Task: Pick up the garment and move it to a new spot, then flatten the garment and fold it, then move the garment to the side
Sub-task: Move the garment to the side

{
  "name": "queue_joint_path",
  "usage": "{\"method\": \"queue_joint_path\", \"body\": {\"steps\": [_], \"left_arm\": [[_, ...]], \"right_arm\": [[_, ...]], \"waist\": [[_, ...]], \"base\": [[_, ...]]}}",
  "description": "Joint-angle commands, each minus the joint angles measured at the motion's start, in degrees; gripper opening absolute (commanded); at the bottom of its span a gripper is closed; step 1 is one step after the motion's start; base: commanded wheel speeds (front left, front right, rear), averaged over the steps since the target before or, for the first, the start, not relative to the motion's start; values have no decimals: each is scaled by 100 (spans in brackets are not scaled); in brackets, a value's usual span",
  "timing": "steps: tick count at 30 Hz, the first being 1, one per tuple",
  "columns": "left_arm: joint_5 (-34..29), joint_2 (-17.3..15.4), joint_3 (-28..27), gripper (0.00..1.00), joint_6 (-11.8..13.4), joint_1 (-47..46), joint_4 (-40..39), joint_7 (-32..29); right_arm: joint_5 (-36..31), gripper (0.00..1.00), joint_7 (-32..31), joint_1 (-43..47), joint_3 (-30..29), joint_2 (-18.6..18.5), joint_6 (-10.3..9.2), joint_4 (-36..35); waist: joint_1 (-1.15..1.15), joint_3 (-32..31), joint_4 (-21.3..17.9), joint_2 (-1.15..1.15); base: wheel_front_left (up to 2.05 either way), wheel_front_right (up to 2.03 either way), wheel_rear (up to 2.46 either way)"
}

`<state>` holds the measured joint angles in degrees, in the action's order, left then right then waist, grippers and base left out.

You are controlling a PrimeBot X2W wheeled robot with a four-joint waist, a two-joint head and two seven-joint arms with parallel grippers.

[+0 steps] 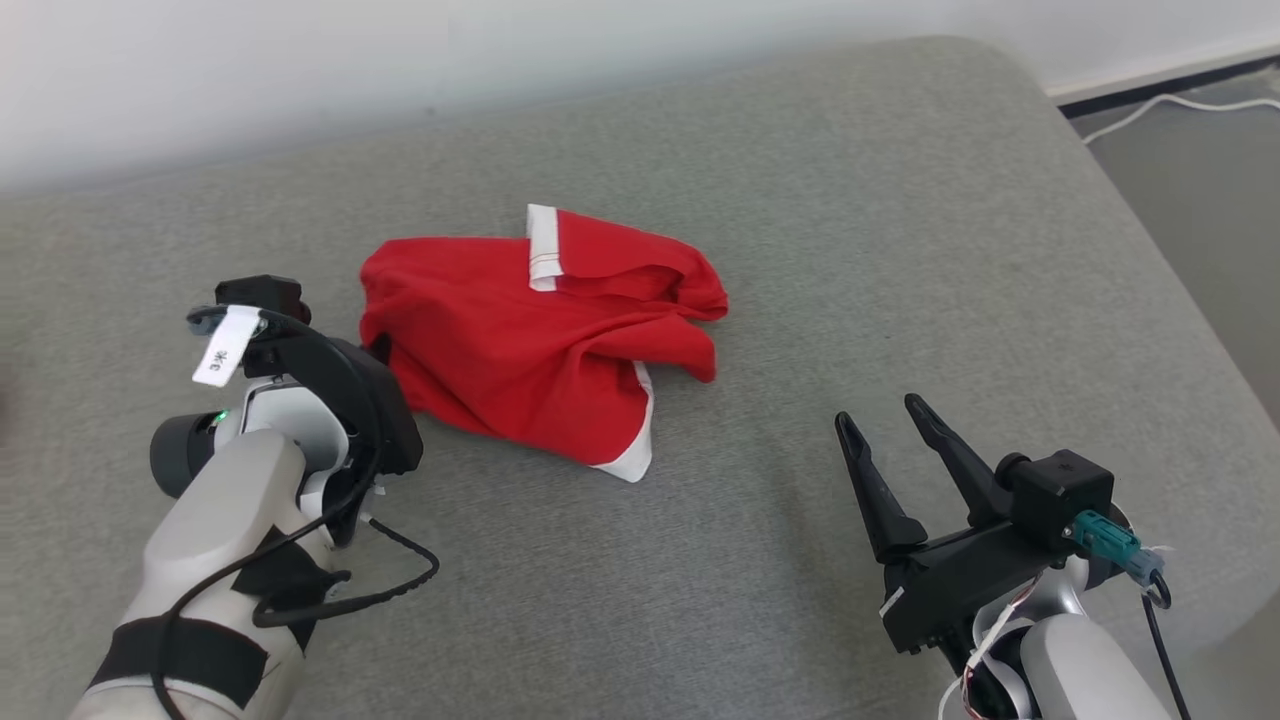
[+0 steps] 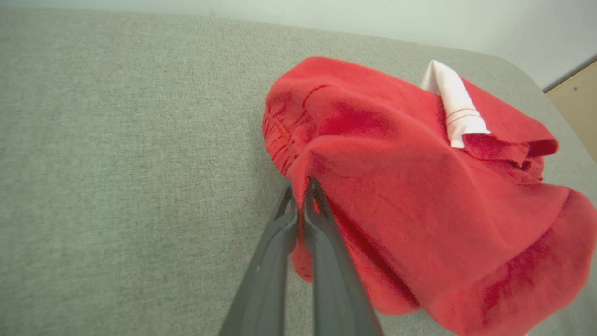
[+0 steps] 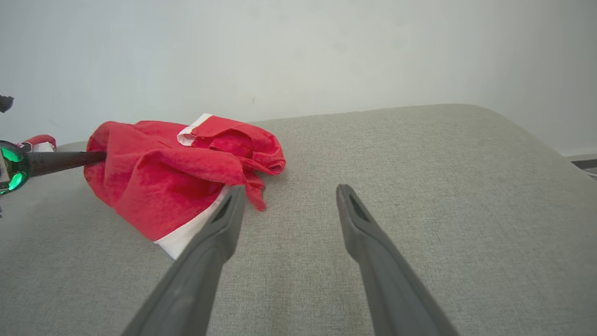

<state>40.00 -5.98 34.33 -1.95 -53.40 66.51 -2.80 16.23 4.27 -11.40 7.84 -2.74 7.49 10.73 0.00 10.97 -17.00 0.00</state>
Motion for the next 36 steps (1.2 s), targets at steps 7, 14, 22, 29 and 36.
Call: {"method": "queue_joint_path", "body": {"steps": [7,14,22,29,36], "left_arm": [[-238,-10,241,0,136,-76,-208,103],[-601,-139,628,0,310,-123,-456,-122],[-762,-519,795,0,603,132,-1646,-506],[-690,-883,751,0,950,554,-3207,-772],[-776,-957,890,0,1111,505,-4476,-1231]], "right_arm": [[-405,100,-101,66,-169,-28,0,-82],[-538,100,-188,155,-270,-28,0,-98],[-420,100,-192,326,-417,-27,0,-104],[-345,100,-175,371,-440,-28,0,-84],[-279,100,-135,343,-386,-27,0,-58]], "waist": [[0,-184,452,0],[0,-424,622,0],[0,-691,815,0],[0,-773,903,0],[0,-791,887,0]], "base": [[0,0,0],[0,0,0],[0,0,0],[0,0,0],[0,0,0]]}}
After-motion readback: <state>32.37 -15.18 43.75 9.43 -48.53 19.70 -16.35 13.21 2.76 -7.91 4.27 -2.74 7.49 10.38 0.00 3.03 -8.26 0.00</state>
